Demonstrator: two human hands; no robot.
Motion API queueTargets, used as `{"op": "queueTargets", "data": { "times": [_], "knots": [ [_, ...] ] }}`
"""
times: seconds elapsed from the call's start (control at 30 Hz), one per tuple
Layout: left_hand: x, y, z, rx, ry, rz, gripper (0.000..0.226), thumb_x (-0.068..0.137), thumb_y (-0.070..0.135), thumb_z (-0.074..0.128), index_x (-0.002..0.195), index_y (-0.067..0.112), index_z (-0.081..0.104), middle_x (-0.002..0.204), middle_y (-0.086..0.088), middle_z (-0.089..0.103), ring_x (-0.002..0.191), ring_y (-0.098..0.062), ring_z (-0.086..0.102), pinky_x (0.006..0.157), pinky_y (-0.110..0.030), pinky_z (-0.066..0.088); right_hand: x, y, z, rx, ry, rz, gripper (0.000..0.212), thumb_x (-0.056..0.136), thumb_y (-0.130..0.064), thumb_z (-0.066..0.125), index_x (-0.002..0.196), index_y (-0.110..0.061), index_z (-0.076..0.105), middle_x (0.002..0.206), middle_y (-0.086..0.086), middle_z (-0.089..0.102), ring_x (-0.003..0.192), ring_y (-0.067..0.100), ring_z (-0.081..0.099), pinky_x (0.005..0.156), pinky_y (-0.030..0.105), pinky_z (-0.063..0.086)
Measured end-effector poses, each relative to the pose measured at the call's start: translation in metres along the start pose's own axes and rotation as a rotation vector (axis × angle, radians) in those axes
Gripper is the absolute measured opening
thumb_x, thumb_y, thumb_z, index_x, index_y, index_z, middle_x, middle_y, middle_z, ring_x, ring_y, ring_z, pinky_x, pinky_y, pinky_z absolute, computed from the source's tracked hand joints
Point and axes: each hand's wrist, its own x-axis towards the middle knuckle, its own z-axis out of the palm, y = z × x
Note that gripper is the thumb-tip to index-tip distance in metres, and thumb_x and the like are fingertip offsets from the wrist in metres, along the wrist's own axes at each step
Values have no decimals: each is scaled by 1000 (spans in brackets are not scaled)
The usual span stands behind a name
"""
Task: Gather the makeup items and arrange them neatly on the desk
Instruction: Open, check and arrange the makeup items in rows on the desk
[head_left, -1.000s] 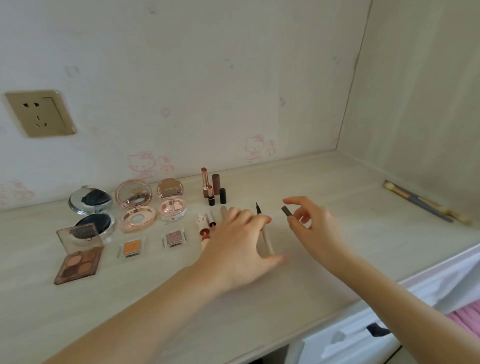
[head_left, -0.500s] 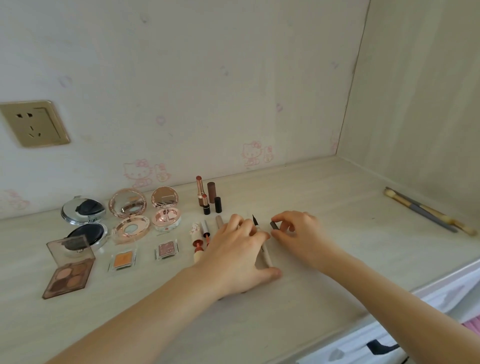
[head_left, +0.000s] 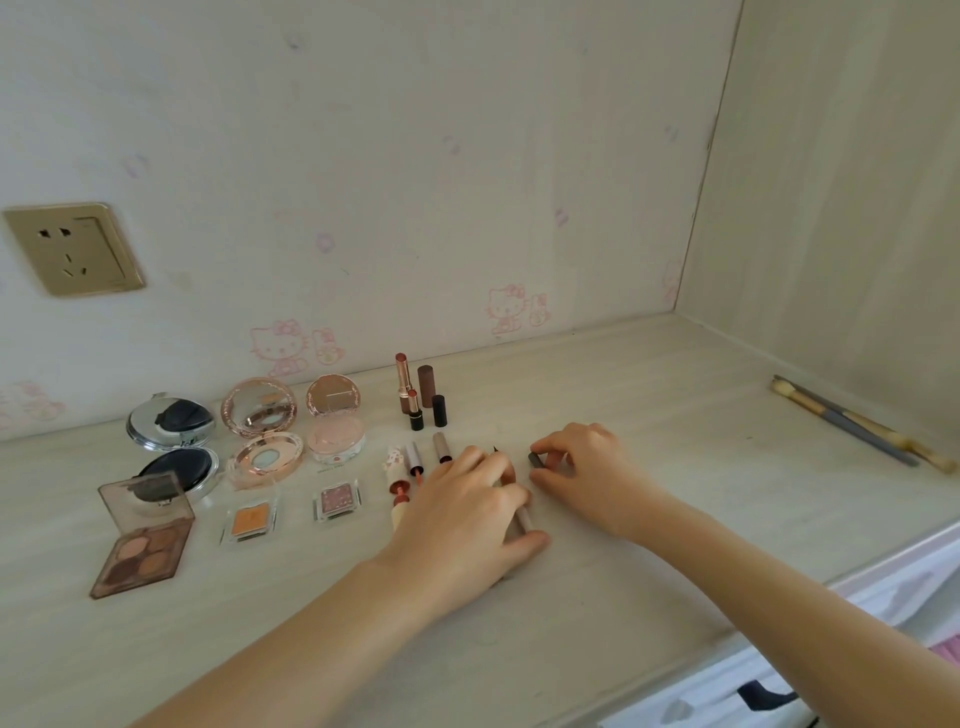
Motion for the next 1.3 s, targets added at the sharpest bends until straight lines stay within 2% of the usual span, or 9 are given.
{"op": "queueTargets", "data": {
  "times": [0.2, 0.33, 0.6, 0.83, 1.03, 1.17, 1.2, 1.3],
  "knots": [
    [0, -3, 0, 15, 21, -44, 48, 84, 64, 48, 114, 29, 62, 109, 13, 50, 107, -9, 39, 87, -25, 36, 4, -12, 5, 14, -11, -23, 32, 89, -38, 61, 117, -23, 65, 100, -3, 62, 98, 16, 47, 78, 20, 33],
    [-1, -3, 0, -2, 23, -48, 48, 83, 65, 49, 116, 31, 61, 108, 13, 51, 108, -9, 40, 86, -25, 36, 5, -15, 7, 22, -31, -29, 34, 90, -38, 60, 120, -23, 64, 101, -2, 63, 101, 18, 49, 82, 21, 35],
    [-3, -3, -4, -18, 12, -57, 47, 84, 62, 50, 116, 31, 62, 113, 15, 51, 110, -7, 40, 85, -24, 36, 3, -13, 2, 96, -22, -17, 26, 88, -28, 64, 112, -21, 68, 86, -8, 59, 95, 14, 55, 79, 18, 36],
    [2, -1, -9, -34, 24, -70, 43, 88, 59, 49, 120, 32, 59, 116, 18, 51, 110, -4, 38, 75, -22, 29, -6, -4, -8, 81, -13, -45, 26, 91, -25, 59, 115, -20, 66, 102, 0, 63, 99, 15, 55, 88, 25, 45],
    [19, 5, -8, -70, 48, -18, 33, 95, 45, 45, 117, 29, 62, 113, 18, 55, 110, -3, 40, 78, -22, 38, -19, 22, -33, 0, -17, -26, 28, 92, -27, 58, 119, -22, 63, 119, -3, 59, 109, 12, 54, 89, 18, 40],
    [41, 20, -10, -85, 34, 15, 28, 97, 37, 43, 117, 28, 61, 117, 17, 56, 114, -4, 41, 66, -20, 31, -30, 40, -57, -64, -21, 30, 29, 93, -29, 55, 122, -23, 61, 125, -3, 58, 115, 14, 52, 96, 23, 41],
    [47, 24, -9, -101, 32, 16, 27, 97, 35, 43, 116, 28, 62, 117, 16, 57, 115, -5, 42, 67, -21, 34, -33, 45, -63, -79, -22, 42, 29, 94, -29, 55, 122, -23, 61, 125, -4, 58, 115, 14, 52, 96, 22, 40],
    [67, 37, -3, -145, 23, 37, 26, 95, 30, 45, 113, 26, 64, 114, 12, 60, 113, -9, 45, 81, -31, 47, -43, 59, -80, -127, -7, 74, 30, 94, -30, 54, 123, -23, 60, 126, -6, 59, 115, 13, 53, 94, 19, 37]
  ]
}}
